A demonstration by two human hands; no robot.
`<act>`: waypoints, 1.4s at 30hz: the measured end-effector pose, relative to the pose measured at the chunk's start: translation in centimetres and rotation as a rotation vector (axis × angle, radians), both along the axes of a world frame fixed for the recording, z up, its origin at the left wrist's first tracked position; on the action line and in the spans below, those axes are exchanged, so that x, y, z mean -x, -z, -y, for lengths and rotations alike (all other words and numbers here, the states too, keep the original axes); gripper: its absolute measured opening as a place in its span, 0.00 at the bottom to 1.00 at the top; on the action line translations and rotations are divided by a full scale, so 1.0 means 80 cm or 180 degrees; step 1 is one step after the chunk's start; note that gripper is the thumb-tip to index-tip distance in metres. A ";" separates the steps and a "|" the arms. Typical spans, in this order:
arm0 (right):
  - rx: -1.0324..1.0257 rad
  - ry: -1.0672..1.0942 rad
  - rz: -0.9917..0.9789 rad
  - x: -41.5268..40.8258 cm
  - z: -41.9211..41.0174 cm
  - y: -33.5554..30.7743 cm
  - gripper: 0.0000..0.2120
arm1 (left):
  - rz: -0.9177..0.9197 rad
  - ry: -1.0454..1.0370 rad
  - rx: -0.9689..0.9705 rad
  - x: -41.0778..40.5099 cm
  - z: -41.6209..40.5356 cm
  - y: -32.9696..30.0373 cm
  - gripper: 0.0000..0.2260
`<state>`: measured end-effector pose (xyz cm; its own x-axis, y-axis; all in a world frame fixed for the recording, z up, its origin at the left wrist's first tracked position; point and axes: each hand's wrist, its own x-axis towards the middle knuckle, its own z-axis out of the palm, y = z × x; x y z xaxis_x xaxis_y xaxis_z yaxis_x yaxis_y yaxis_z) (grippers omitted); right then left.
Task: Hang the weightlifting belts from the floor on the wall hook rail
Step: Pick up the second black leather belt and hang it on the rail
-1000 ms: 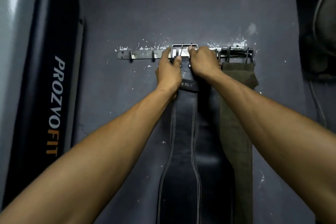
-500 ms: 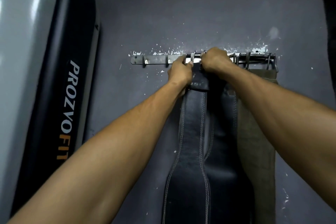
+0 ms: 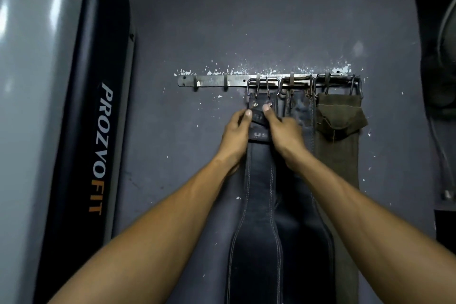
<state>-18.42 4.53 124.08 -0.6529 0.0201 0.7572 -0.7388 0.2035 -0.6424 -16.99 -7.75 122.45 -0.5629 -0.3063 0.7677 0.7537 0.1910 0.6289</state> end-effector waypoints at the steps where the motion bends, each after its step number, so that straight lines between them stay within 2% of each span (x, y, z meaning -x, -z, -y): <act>1: 0.0003 -0.0016 -0.0073 0.000 -0.001 0.008 0.31 | -0.0037 -0.0017 0.0020 -0.001 0.000 0.007 0.25; 3: -0.0035 0.0089 -0.0266 0.002 -0.001 0.018 0.27 | -0.0069 -0.0172 0.0135 0.003 0.001 0.015 0.25; 7: 0.0034 0.0272 -0.0368 -0.005 0.003 0.021 0.29 | -0.0051 -0.0381 0.0125 -0.006 -0.001 0.015 0.24; 10: 0.0199 0.0061 -0.0257 -0.015 0.001 0.027 0.28 | -0.0053 -0.0393 -0.0067 -0.021 -0.008 0.024 0.18; 13: 0.0417 -0.0342 -0.0051 -0.019 -0.009 0.058 0.30 | 0.0045 0.0092 -0.0262 -0.034 -0.016 0.057 0.13; 16: 0.0476 -0.0832 0.0362 -0.022 -0.018 0.114 0.28 | 0.0262 0.0658 -0.0453 -0.044 -0.018 0.107 0.13; 19: 0.0157 -0.0613 0.0409 -0.021 -0.017 0.169 0.31 | 0.0511 0.0952 -0.0441 -0.047 -0.012 0.153 0.12; 22: -0.0028 -0.0161 0.0222 -0.025 -0.010 0.198 0.21 | 0.0590 0.1075 -0.0462 -0.047 -0.008 0.177 0.10; 24: 0.0042 0.0036 0.0070 -0.035 -0.006 0.201 0.20 | 0.0597 0.1033 -0.0497 -0.050 -0.008 0.179 0.12; 26: 0.0104 0.0038 0.0043 -0.043 -0.003 0.201 0.20 | 0.0575 0.0971 -0.0447 -0.059 -0.011 0.176 0.12; 29: 0.0192 -0.0109 0.0084 -0.050 -0.005 0.210 0.18 | 0.0574 0.0809 -0.0359 -0.074 -0.015 0.184 0.04; 34: -0.0088 -0.0605 0.0416 -0.062 -0.022 0.286 0.17 | 0.0704 0.0753 0.0130 -0.077 0.006 0.254 0.23; 36: -0.0103 -0.0793 0.0634 -0.064 -0.030 0.322 0.19 | 0.0799 0.0722 0.0104 -0.084 0.010 0.281 0.31; 38: -0.0002 -0.0899 0.0838 -0.068 -0.031 0.348 0.19 | 0.0966 0.0558 -0.0028 -0.094 0.004 0.304 0.33; 42: 0.0415 -0.0745 0.0725 -0.082 -0.023 0.370 0.15 | 0.1124 0.0620 -0.0320 -0.114 -0.011 0.333 0.13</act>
<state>-11.82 6.38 94.44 -0.8031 -0.0633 0.5924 -0.5904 -0.0491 -0.8056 -7.89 -6.89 95.84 -0.8412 -0.2316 0.4886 0.5042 -0.0093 0.8635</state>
